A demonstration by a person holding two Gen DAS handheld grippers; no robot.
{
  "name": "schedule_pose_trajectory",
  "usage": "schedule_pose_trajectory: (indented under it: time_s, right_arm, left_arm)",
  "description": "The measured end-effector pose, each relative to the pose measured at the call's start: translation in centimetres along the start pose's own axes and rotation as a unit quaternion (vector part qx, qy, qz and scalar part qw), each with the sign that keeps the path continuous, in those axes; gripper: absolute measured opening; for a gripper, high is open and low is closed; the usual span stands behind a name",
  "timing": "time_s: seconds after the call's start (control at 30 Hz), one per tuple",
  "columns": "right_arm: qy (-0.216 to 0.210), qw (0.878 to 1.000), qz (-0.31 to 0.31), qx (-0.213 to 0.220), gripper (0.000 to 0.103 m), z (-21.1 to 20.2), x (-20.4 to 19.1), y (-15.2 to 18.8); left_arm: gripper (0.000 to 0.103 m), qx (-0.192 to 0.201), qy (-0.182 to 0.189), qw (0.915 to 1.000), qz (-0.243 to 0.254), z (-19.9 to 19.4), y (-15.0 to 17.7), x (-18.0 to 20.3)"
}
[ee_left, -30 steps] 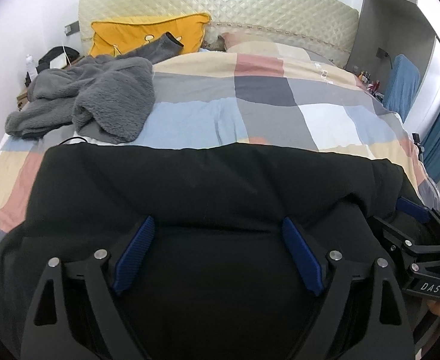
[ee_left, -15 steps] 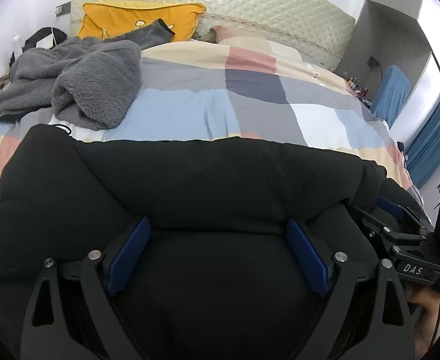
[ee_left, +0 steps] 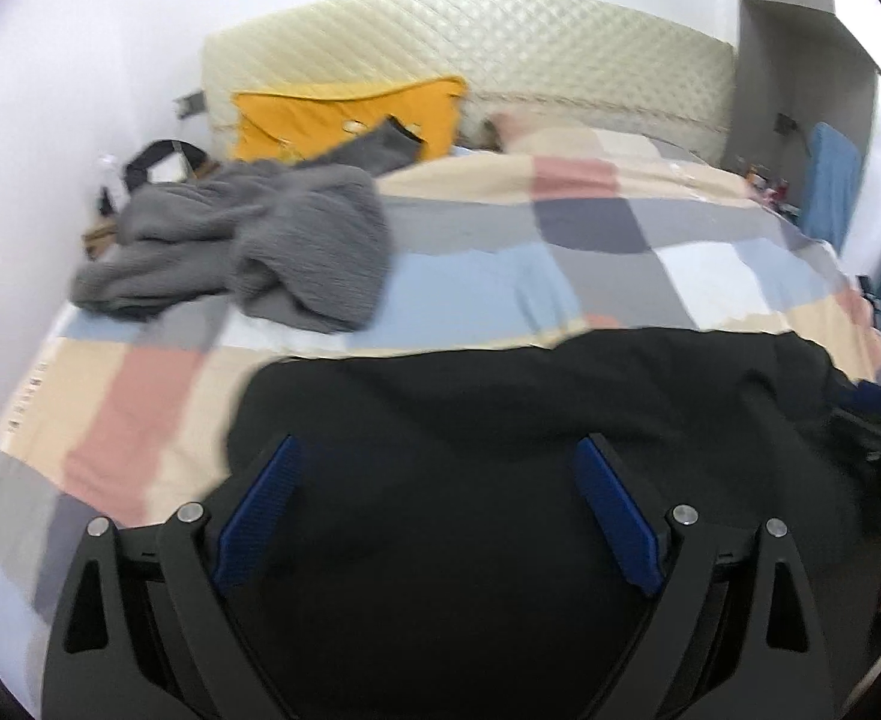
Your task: Fold large clothes
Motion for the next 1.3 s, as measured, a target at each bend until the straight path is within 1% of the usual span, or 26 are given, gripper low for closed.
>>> schedule_pose_trajectory:
  time_s: [0.13, 0.23, 0.3, 0.37, 0.47, 0.6, 0.67, 0.7, 0.8, 0.83, 0.9, 0.93, 1.07, 1.13, 1.2, 1.3]
  right_arm:
    - [0.022, 1.0, 0.021, 0.003, 0.103, -0.9, 2.3, 0.4]
    - [0.033, 0.999, 0.037, -0.003, 0.103, -0.2, 3.8, 1.0]
    - [0.04, 0.998, 0.045, 0.0, 0.103, 0.5, 4.2, 1.5]
    - [0.04, 0.999, 0.033, -0.001, 0.103, 1.3, 4.0, 2.2]
    - [0.039, 0.999, 0.034, 0.011, 0.103, 1.7, 4.0, 2.3]
    - [0.038, 0.998, 0.041, 0.003, 0.103, 1.6, 4.2, 2.3]
    - [0.031, 0.999, 0.045, 0.002, 0.103, 1.0, 4.2, 1.8]
    - [0.028, 0.998, 0.046, 0.011, 0.103, 0.2, 4.1, 1.3]
    - [0.027, 0.996, 0.048, 0.065, 0.103, -3.1, 3.4, -1.1]
    - [0.028, 0.995, 0.041, 0.09, 0.103, -4.9, 2.9, -2.5]
    - [0.032, 0.992, 0.017, 0.122, 0.103, -7.7, 1.8, -4.4]
    - [0.035, 0.991, 0.008, 0.131, 0.103, -8.8, 1.2, -5.2]
    - [0.028, 0.984, -0.012, 0.173, 0.103, -13.9, -0.8, -7.9]
    - [0.024, 0.981, -0.016, 0.192, 0.103, -16.6, -1.9, -9.1]
    - [0.02, 0.976, -0.022, 0.216, 0.103, -19.0, -3.1, -10.0]
    - [0.002, 0.967, -0.032, 0.251, 0.103, -23.3, -5.2, -11.1]
  left_arm:
    - [0.095, -0.024, -0.015, 0.9996, -0.003, 0.5, 2.0, -2.0]
    - [0.096, -0.033, -0.012, 0.9993, -0.015, 0.9, 3.1, -2.6]
    - [0.101, -0.039, -0.017, 0.9989, -0.022, 1.2, 3.4, -2.8]
    - [0.102, -0.04, -0.018, 0.9987, -0.028, 1.7, 3.5, -2.7]
    - [0.102, -0.034, -0.021, 0.9989, -0.022, 1.8, 3.9, -2.3]
    - [0.102, -0.033, -0.016, 0.9988, -0.033, 1.7, 3.7, -2.6]
    - [0.102, -0.029, -0.013, 0.9988, -0.038, 1.2, 3.1, -2.7]
    - [0.102, -0.026, -0.009, 0.9987, -0.043, 0.9, 2.8, -2.7]
    - [0.102, -0.011, 0.008, 0.997, -0.076, -0.8, 1.3, -2.7]
    - [0.102, -0.005, 0.011, 0.9965, -0.083, -1.4, 0.7, -2.6]
    - [0.102, -0.001, 0.017, 0.9956, -0.092, -3.3, -0.7, -1.9]
    - [0.102, 0.007, 0.025, 0.9955, -0.091, -4.4, -1.4, -1.4]
    - [0.102, 0.041, 0.034, 0.9958, -0.074, -9.8, -4.1, 0.8]
    - [0.103, 0.057, 0.06, 0.9937, -0.076, -12.6, -5.4, 1.5]
    - [0.103, 0.07, 0.08, 0.9921, -0.067, -15.3, -6.5, 2.3]
    - [0.103, 0.095, 0.099, 0.9885, -0.064, -19.3, -7.8, 2.9]
Point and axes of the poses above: each gripper's, at about its wrist camera, not at the fingertips, and z roughly the way its jaws point, x to its right, y to its underside, the point moved 3 cm from there along z, roughly the way its jaws point, and after that the axes turned 10 degrees about x, right-handed, at the moved point
